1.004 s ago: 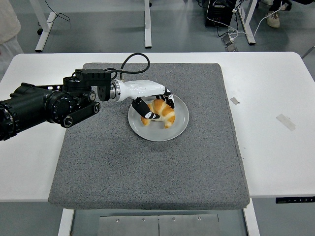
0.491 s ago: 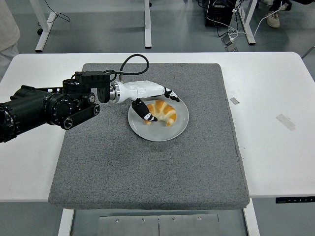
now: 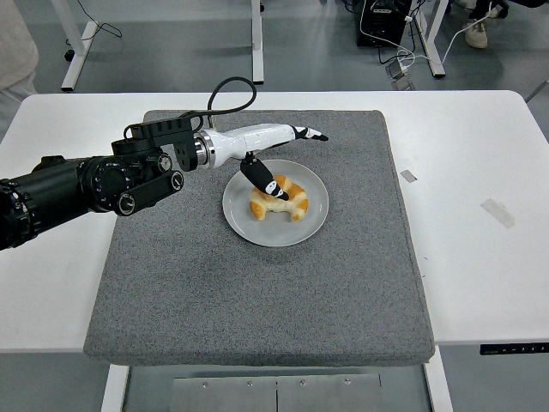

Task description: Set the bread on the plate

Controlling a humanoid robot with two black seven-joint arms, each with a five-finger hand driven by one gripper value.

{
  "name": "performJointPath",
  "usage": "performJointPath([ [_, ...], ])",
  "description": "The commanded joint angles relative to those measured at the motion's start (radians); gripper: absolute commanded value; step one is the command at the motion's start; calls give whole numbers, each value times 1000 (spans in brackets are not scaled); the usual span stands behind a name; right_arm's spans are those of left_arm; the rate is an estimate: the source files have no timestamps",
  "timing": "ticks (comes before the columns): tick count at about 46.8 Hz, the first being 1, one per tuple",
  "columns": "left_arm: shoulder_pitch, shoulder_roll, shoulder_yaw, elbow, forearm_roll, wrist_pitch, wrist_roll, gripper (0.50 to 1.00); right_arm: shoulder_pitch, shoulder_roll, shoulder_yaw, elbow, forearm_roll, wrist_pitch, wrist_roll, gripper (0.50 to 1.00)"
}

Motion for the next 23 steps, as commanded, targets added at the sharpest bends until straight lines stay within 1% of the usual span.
performJointPath([
  [1, 3, 2, -37, 1, -124, 0, -2, 981, 0, 0, 0, 0, 0, 0, 0, 1000],
  [4, 14, 2, -132, 1, -296, -1, 4, 981, 0, 0, 0, 0, 0, 0, 0, 1000],
  [6, 31, 2, -204, 1, -426, -3, 21, 981, 0, 0, 0, 0, 0, 0, 0, 1000],
  [8, 49, 2, -267, 1, -546, -1, 59, 983, 0, 0, 0, 0, 0, 0, 0, 1000],
  [12, 69, 5, -388, 1, -718, 5, 166, 983, 0, 0, 0, 0, 0, 0, 0, 1000],
  [14, 92, 10, -454, 4, -775, 10, 205, 983, 0, 0, 0, 0, 0, 0, 0, 1000],
  [17, 128, 11, -564, 10, -818, 17, 228, 983, 0, 0, -2, 0, 0, 0, 0, 1000],
  [20, 166, 11, -682, 13, -832, 22, 240, 983, 0, 0, -2, 0, 0, 0, 0, 1000],
  [23, 213, 7, -807, 13, -834, 25, 272, 983, 0, 0, -2, 0, 0, 0, 0, 1000],
])
